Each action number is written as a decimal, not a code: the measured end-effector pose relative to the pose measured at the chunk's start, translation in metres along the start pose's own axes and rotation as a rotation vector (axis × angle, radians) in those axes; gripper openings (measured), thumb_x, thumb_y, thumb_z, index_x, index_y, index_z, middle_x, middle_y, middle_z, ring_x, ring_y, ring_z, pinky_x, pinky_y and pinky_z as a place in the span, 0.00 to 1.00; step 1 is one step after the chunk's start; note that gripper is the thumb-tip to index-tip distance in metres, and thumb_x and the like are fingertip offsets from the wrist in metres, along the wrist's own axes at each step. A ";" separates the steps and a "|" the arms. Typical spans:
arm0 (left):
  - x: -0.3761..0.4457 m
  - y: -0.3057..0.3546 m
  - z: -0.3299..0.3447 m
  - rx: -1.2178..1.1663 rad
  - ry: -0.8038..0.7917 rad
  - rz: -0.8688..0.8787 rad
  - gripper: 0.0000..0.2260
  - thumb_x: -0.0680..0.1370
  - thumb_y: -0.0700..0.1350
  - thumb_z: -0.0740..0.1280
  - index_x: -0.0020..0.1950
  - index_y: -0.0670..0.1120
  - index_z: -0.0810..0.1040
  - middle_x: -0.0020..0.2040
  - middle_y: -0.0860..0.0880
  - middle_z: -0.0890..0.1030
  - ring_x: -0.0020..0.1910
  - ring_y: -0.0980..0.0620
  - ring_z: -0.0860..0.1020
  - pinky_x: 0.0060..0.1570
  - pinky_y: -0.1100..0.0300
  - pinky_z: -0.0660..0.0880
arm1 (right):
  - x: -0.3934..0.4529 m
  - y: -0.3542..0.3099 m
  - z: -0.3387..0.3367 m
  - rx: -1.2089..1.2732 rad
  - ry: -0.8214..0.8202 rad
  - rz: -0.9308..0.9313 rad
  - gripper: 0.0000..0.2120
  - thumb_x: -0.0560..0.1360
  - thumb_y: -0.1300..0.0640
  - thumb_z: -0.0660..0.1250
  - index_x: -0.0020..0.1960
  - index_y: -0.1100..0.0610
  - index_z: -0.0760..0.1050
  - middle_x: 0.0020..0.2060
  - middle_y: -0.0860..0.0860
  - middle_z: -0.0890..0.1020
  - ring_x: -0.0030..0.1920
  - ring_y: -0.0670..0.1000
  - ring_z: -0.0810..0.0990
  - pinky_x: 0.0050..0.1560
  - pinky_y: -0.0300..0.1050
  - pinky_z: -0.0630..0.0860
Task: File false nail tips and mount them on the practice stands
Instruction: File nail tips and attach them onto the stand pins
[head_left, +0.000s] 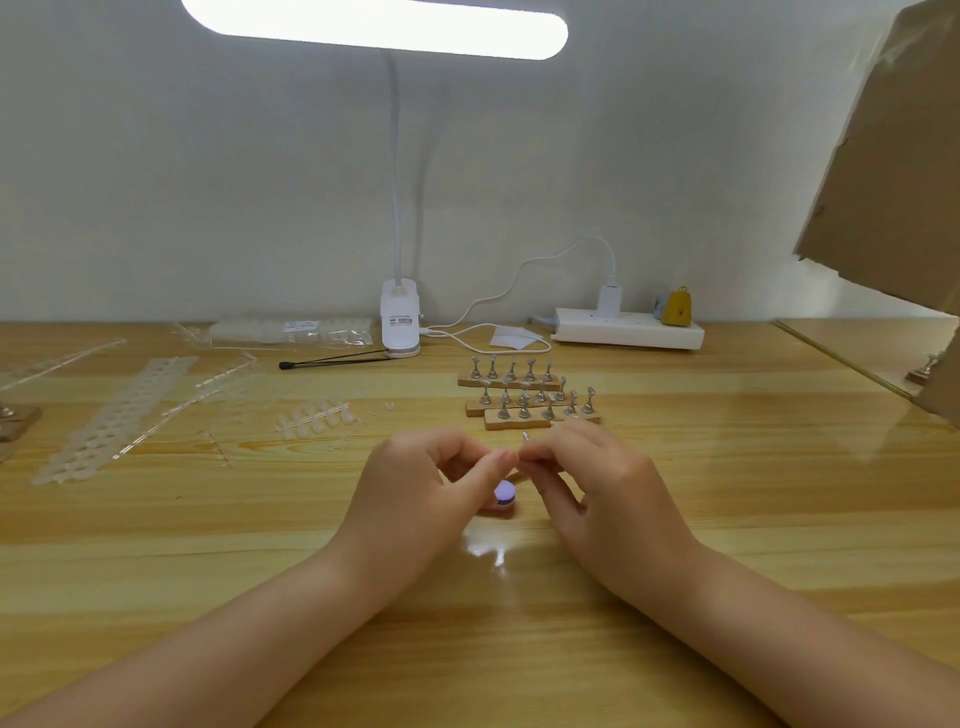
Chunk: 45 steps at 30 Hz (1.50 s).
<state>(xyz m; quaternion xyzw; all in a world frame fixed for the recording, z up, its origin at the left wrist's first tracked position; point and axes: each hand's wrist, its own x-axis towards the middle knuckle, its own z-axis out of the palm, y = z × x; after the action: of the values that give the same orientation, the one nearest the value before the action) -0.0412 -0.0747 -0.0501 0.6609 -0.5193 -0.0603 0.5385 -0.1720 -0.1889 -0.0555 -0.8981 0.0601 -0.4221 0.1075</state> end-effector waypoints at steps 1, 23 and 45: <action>0.000 0.001 0.000 -0.028 -0.017 -0.010 0.07 0.73 0.48 0.72 0.35 0.53 0.81 0.30 0.57 0.81 0.31 0.64 0.80 0.31 0.74 0.70 | 0.000 0.001 0.000 -0.010 -0.005 -0.016 0.04 0.72 0.68 0.71 0.46 0.63 0.81 0.37 0.53 0.80 0.36 0.52 0.79 0.36 0.52 0.77; 0.005 -0.014 -0.006 0.116 0.095 0.020 0.04 0.73 0.56 0.66 0.44 0.59 0.79 0.38 0.59 0.80 0.37 0.58 0.77 0.36 0.68 0.71 | 0.002 0.017 0.000 0.043 0.015 0.334 0.03 0.74 0.62 0.70 0.45 0.55 0.79 0.35 0.45 0.80 0.37 0.43 0.78 0.40 0.37 0.76; 0.007 -0.017 -0.005 0.318 0.091 0.006 0.09 0.79 0.54 0.64 0.45 0.55 0.82 0.39 0.59 0.82 0.42 0.57 0.78 0.46 0.52 0.75 | 0.008 0.042 0.009 -0.057 -0.188 0.574 0.08 0.75 0.51 0.70 0.52 0.50 0.84 0.43 0.43 0.85 0.41 0.39 0.77 0.41 0.32 0.71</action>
<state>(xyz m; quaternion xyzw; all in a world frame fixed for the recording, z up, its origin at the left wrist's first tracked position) -0.0245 -0.0783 -0.0576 0.7385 -0.4990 0.0544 0.4501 -0.1607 -0.2299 -0.0657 -0.8823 0.3131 -0.2875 0.2020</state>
